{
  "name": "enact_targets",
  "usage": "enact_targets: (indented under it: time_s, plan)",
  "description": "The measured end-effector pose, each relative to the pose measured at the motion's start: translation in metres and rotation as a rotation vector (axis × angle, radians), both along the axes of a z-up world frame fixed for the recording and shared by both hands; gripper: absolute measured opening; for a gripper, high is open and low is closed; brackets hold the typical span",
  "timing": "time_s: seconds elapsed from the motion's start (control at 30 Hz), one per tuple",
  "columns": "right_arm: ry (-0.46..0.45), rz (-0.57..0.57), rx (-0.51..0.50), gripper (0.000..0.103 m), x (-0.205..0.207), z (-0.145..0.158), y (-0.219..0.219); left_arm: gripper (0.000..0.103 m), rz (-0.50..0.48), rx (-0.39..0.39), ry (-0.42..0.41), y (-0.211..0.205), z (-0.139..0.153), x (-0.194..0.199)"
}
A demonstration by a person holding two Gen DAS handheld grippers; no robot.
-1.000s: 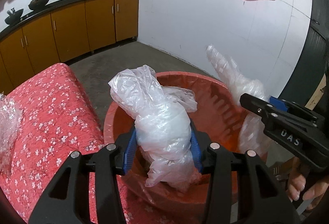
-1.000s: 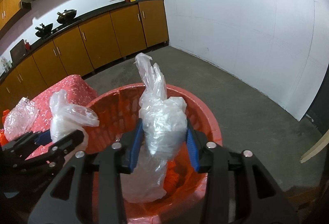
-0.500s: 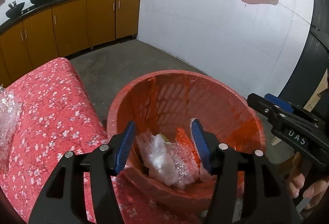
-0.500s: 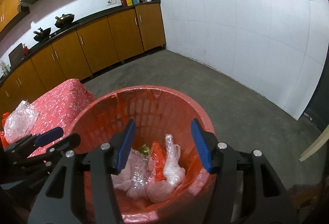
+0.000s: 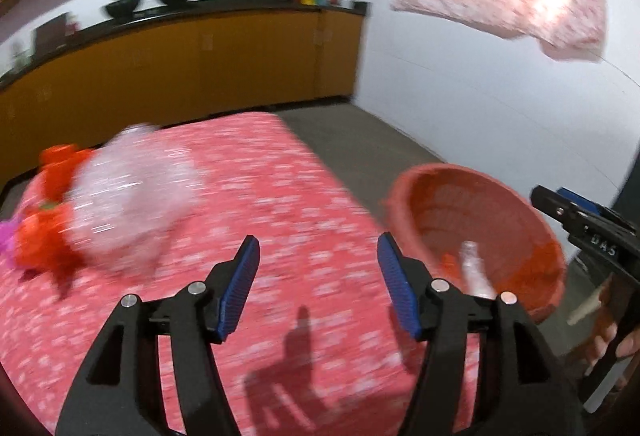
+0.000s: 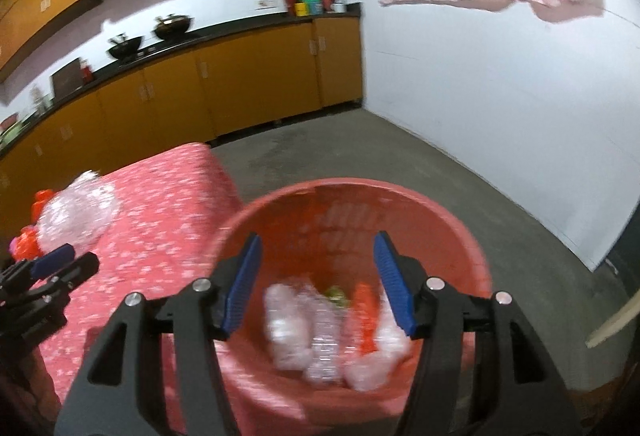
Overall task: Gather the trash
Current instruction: 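Move both open tools back over the bags on the bed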
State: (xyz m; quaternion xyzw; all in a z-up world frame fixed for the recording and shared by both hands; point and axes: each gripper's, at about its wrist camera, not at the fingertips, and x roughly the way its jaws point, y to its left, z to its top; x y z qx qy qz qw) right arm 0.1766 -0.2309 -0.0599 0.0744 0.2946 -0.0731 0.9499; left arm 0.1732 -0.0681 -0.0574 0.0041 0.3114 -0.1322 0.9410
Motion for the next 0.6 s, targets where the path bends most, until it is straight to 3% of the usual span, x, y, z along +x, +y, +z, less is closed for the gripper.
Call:
enact_targets:
  time_s: [0.33, 0.6]
  plan:
    - [-0.009, 0.27, 0.034, 0.057, 0.033, 0.011, 0.148, 0.064, 0.362, 0.078, -0.054, 0.154, 0.003, -0.038]
    - [0.017, 0.418, 0.079, 0.057, 0.069, 0.008, 0.268, 0.064, 0.551, 0.075, -0.033, 0.245, -0.005, -0.043]
